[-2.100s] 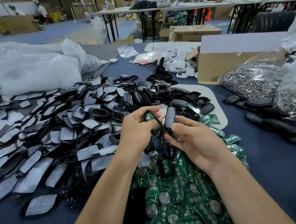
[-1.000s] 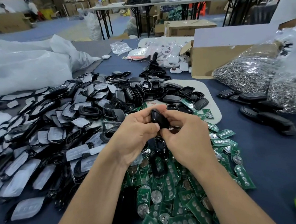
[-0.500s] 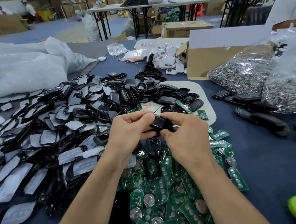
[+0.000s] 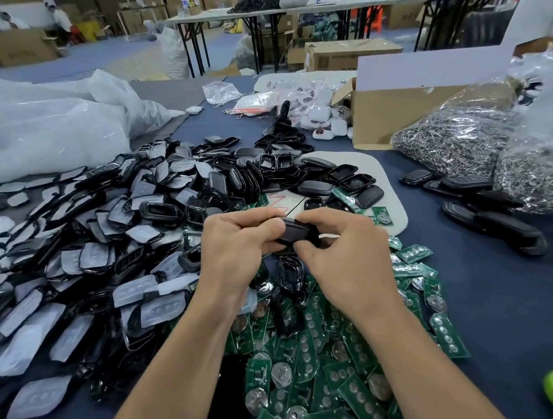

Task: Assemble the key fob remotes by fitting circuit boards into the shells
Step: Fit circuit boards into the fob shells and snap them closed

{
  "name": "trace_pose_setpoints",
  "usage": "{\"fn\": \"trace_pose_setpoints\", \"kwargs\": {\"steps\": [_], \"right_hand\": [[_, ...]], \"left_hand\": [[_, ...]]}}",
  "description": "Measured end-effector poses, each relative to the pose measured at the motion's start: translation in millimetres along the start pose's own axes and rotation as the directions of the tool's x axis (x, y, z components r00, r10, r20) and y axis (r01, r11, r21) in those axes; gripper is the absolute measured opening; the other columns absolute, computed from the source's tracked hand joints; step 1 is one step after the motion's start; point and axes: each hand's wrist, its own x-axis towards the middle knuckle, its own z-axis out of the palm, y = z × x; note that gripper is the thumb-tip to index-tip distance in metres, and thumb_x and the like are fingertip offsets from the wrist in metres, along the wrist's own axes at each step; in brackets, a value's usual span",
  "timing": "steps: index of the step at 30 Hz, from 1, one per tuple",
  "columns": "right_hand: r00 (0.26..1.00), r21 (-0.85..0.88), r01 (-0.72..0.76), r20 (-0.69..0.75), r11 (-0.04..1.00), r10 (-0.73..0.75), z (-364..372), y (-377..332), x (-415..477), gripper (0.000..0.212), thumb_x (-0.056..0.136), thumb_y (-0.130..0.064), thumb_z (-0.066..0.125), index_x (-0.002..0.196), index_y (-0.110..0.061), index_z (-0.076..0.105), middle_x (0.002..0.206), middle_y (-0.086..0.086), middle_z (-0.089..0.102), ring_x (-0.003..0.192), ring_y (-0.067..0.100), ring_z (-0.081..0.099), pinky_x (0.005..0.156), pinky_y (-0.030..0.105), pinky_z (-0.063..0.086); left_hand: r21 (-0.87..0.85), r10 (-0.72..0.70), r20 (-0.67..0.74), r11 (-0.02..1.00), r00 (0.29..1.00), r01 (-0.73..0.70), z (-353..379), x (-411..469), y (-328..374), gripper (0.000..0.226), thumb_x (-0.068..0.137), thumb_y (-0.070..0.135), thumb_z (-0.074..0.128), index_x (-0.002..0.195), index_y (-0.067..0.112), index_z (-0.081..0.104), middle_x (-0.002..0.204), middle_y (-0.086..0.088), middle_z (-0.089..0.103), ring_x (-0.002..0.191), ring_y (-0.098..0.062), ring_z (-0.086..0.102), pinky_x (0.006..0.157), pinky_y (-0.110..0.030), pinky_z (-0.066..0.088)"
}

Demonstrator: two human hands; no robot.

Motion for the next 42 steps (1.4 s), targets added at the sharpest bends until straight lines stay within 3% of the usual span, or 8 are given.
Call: {"fn": "trace_pose_setpoints", "kwargs": {"steps": [7, 16, 20, 23, 29, 33, 39, 42], "right_hand": [[0.970, 0.221, -0.219, 0.158, 0.951, 0.186, -11, 9, 12, 0.024, 0.088, -0.009, 0.075, 0.097, -0.030, 0.084, 0.085, -0.013, 0.080, 0.083, 0.011, 0.076, 0.084, 0.048, 0.063], [0.995, 0.186, -0.064, 0.087, 0.980, 0.049, -11, 3, 8, 0.034, 0.083, -0.006, 0.078, 0.097, -0.036, 0.082, 0.085, -0.025, 0.078, 0.084, -0.005, 0.074, 0.079, 0.014, 0.058], [0.991, -0.005, -0.018, 0.133, 1.000, 0.019, -7, 6, 7, 0.039, 0.086, -0.007, 0.074, 0.105, -0.042, 0.078, 0.089, -0.025, 0.077, 0.088, -0.004, 0.073, 0.083, 0.018, 0.059], [0.991, 0.041, -0.036, 0.132, 0.999, 0.030, -6, 2, 6, 0.049, 0.087, -0.005, 0.074, 0.102, -0.051, 0.075, 0.081, -0.034, 0.073, 0.087, -0.007, 0.072, 0.081, 0.014, 0.058], [0.921, 0.660, -0.389, 0.286, 0.642, 0.264, 2, -7, 4, 0.026, 0.095, 0.005, 0.066, 0.098, -0.015, 0.082, 0.091, 0.011, 0.081, 0.081, 0.020, 0.079, 0.069, 0.024, 0.061], [0.900, 0.715, -0.436, 0.331, 0.547, 0.284, 10, -12, 1, 0.024, 0.096, 0.005, 0.064, 0.095, -0.011, 0.081, 0.094, 0.011, 0.081, 0.081, 0.018, 0.078, 0.069, 0.025, 0.062], [0.898, 0.692, -0.439, 0.325, 0.573, 0.296, 16, -12, -2, 0.025, 0.095, 0.007, 0.066, 0.090, -0.011, 0.082, 0.089, 0.012, 0.081, 0.077, 0.018, 0.077, 0.068, 0.027, 0.063], [0.894, 0.687, -0.449, 0.343, 0.572, 0.290, 12, -12, -2, 0.027, 0.095, 0.008, 0.065, 0.088, -0.012, 0.082, 0.088, 0.013, 0.080, 0.075, 0.019, 0.077, 0.068, 0.027, 0.064]], "left_hand": [[0.063, 0.044, 0.117, 0.997, 0.992, -0.051, -5, 3, -2, 0.030, 0.088, -0.009, 0.074, 0.084, 0.018, 0.085, 0.087, -0.010, 0.081, 0.086, -0.026, 0.079, 0.074, -0.025, 0.063], [0.107, 0.203, 0.118, 0.971, 0.972, -0.215, -2, 3, -5, 0.039, 0.079, -0.011, 0.082, 0.081, 0.028, 0.086, 0.085, -0.001, 0.082, 0.084, -0.018, 0.080, 0.077, -0.021, 0.060], [0.211, 0.203, 0.120, 0.951, 0.972, -0.225, -1, 0, -11, 0.039, 0.076, -0.008, 0.086, 0.081, 0.031, 0.085, 0.084, 0.004, 0.082, 0.084, -0.015, 0.080, 0.079, -0.024, 0.062], [0.251, 0.222, 0.082, 0.939, 0.972, -0.236, 2, -1, -8, 0.037, 0.076, -0.003, 0.088, 0.089, 0.032, 0.085, 0.089, 0.008, 0.082, 0.089, -0.012, 0.079, 0.082, -0.026, 0.063], [-0.048, 0.037, 0.168, 0.998, 0.985, -0.029, 11, -6, -2, 0.022, 0.090, 0.035, 0.072, 0.100, 0.022, 0.085, 0.102, -0.007, 0.081, 0.098, -0.024, 0.078, 0.086, -0.038, 0.064], [-0.143, -0.041, 0.117, 0.988, 0.992, 0.058, 21, -9, 0, 0.041, 0.091, 0.048, 0.062, 0.098, 0.015, 0.084, 0.103, -0.012, 0.081, 0.094, -0.024, 0.079, 0.072, -0.030, 0.063], [-0.145, -0.092, 0.006, 0.985, 0.996, 0.092, 24, -10, -2, 0.047, 0.109, 0.031, 0.053, 0.082, 0.008, 0.083, 0.086, -0.019, 0.079, 0.068, -0.024, 0.077, 0.048, -0.025, 0.056], [-0.119, -0.108, 0.024, 0.987, 0.994, 0.110, 23, -8, -3, 0.046, 0.108, 0.033, 0.053, 0.085, 0.006, 0.083, 0.086, -0.019, 0.079, 0.066, -0.024, 0.077, 0.050, -0.026, 0.058]]}}
